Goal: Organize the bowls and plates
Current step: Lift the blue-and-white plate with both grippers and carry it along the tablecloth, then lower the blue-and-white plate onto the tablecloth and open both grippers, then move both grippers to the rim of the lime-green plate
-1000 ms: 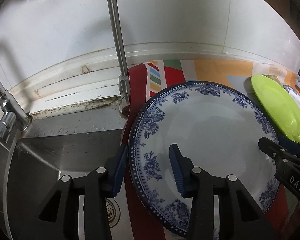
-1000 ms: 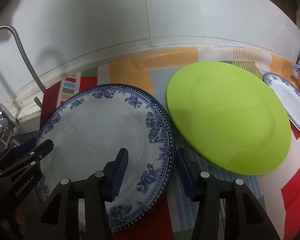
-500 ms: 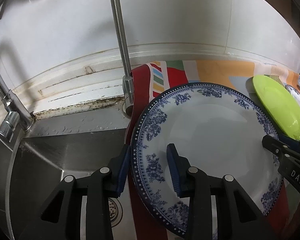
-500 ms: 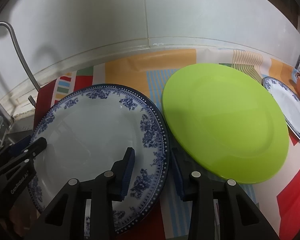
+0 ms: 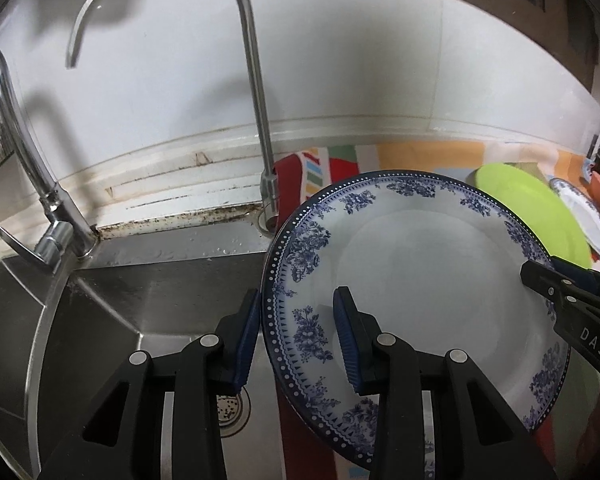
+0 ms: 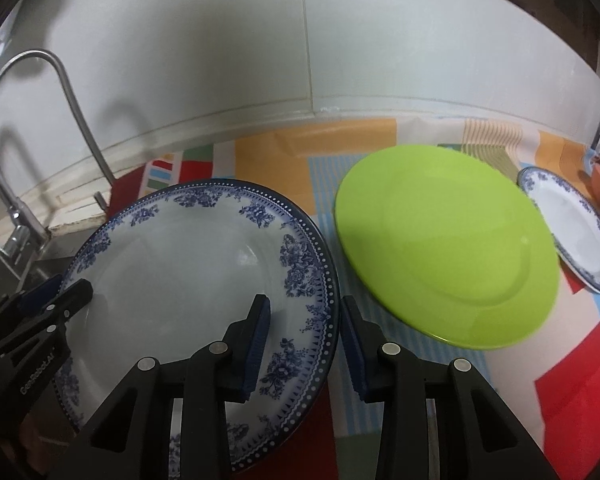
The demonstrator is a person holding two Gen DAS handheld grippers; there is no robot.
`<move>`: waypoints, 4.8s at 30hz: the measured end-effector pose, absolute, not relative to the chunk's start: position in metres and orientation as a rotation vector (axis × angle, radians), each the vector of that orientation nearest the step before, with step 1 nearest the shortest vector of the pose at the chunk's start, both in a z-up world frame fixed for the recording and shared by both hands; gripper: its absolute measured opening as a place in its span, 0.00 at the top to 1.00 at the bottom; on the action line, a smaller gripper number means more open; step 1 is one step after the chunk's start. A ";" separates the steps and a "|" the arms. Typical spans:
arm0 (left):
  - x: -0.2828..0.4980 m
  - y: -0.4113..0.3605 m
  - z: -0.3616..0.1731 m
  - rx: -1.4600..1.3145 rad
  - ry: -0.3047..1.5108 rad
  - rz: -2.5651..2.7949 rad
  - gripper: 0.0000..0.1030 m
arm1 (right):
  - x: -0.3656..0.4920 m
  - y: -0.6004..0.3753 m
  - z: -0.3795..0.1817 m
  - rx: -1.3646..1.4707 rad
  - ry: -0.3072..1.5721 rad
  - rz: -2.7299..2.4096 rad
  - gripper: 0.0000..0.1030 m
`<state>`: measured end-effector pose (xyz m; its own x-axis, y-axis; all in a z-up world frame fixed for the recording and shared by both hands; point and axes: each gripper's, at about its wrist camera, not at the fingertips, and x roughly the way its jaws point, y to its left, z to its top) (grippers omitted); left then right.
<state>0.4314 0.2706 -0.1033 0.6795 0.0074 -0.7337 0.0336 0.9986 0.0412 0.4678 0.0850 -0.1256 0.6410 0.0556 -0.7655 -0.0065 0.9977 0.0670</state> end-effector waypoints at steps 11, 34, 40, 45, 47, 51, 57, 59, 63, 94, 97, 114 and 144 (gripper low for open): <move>0.375 0.246 -0.071 0.041 0.782 -0.044 0.64 | 0.407 0.062 -0.087 0.043 0.810 0.002 0.64; 0.245 0.132 -0.071 0.014 0.812 -0.007 0.64 | 0.285 -0.044 -0.073 0.022 0.800 0.036 0.64; 0.233 0.112 -0.084 0.007 0.839 0.010 0.64 | 0.271 -0.070 -0.084 0.012 0.820 0.048 0.64; 0.227 0.101 -0.096 -0.007 0.866 0.028 0.64 | 0.269 -0.079 -0.095 0.001 0.848 0.062 0.64; 0.226 0.099 -0.101 -0.009 0.873 0.036 0.64 | 0.268 -0.081 -0.100 -0.005 0.857 0.066 0.64; 0.226 0.096 -0.109 -0.014 0.890 0.048 0.64 | 0.269 -0.084 -0.108 -0.012 0.869 0.076 0.64; 0.229 0.095 -0.122 -0.015 0.912 0.066 0.64 | 0.273 -0.084 -0.123 -0.021 0.892 0.088 0.64; 0.230 0.095 -0.125 -0.018 0.919 0.069 0.64 | 0.274 -0.084 -0.126 -0.020 0.897 0.090 0.64; 0.232 0.094 -0.128 -0.014 0.930 0.071 0.64 | 0.277 -0.084 -0.132 -0.024 0.907 0.093 0.64; 0.221 0.084 -0.079 0.057 0.786 0.110 0.42 | 0.271 -0.094 -0.114 0.001 0.854 0.104 0.45; 0.220 0.082 -0.062 0.066 0.739 0.106 0.33 | 0.267 -0.096 -0.100 0.008 0.825 0.114 0.35; 0.251 0.091 -0.015 0.110 0.635 0.022 0.14 | 0.277 -0.097 -0.057 0.078 0.740 0.045 0.26; 0.413 0.106 -0.006 0.232 0.559 -0.184 0.13 | 0.386 -0.082 -0.035 0.142 0.649 -0.239 0.26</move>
<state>0.4132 0.1062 -0.0061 0.8322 -0.1096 -0.5435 0.2351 0.9575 0.1669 0.3856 -0.0822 -0.0350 0.7708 -0.1758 -0.6124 0.2639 0.9629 0.0557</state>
